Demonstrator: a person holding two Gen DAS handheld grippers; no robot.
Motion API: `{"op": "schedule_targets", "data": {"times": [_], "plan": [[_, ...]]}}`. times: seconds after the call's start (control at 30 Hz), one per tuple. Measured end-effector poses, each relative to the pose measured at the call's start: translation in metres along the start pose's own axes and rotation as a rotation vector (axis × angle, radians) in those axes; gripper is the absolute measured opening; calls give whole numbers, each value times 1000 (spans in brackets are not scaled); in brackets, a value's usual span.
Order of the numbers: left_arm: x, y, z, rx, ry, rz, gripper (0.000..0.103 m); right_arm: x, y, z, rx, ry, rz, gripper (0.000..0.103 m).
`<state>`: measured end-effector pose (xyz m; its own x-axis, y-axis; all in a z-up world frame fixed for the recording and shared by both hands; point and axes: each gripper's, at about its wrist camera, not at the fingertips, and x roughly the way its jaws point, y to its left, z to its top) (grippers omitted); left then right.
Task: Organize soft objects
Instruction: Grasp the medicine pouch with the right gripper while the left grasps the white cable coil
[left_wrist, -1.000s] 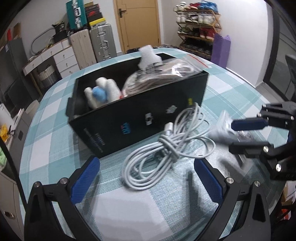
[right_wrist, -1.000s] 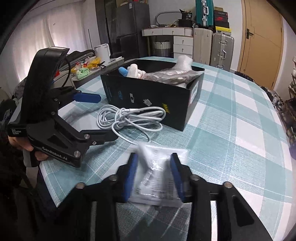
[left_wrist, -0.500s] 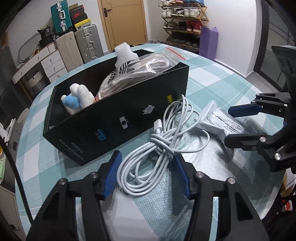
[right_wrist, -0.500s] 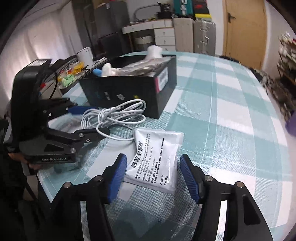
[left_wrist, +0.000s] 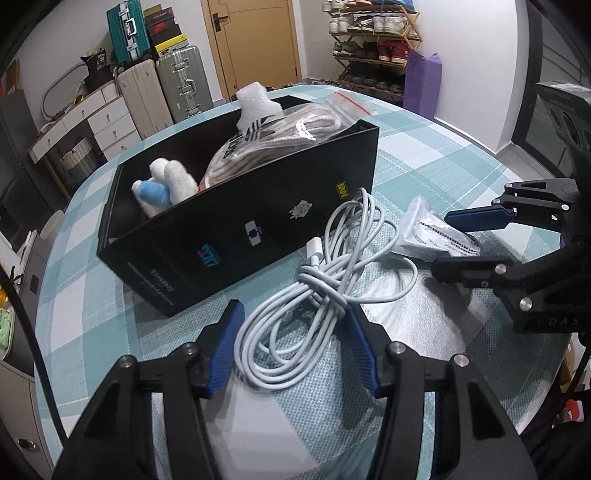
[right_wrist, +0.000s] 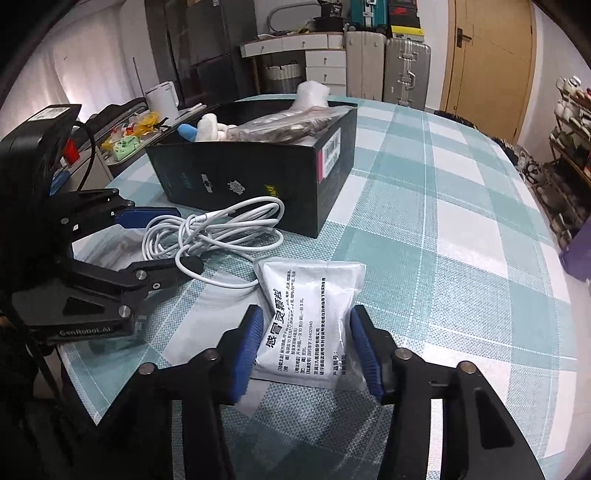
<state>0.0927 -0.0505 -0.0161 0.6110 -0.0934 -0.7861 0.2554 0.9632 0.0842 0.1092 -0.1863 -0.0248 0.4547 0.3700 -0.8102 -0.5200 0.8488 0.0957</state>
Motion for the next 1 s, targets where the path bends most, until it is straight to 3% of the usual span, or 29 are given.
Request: {"op": "schedule_targets", "data": {"times": [0.63, 0.8, 0.93, 0.97, 1.0], "plan": [[-17, 12, -7, -38, -17, -23, 51, -14, -1, -3, 6, -59, 29, 41], [-9, 7, -3, -18, 17, -37, 58, -14, -2, -2, 12, -59, 31, 41], [-3, 1, 1, 3, 15, -36, 58, -15, -3, -3, 11, -63, 35, 41], [-2, 0, 3, 6, 14, -36, 53, -15, -3, -2, 11, -64, 37, 41], [-1, -1, 3, 4, 14, -38, 41, -14, -3, -3, 11, -65, 38, 41]]}}
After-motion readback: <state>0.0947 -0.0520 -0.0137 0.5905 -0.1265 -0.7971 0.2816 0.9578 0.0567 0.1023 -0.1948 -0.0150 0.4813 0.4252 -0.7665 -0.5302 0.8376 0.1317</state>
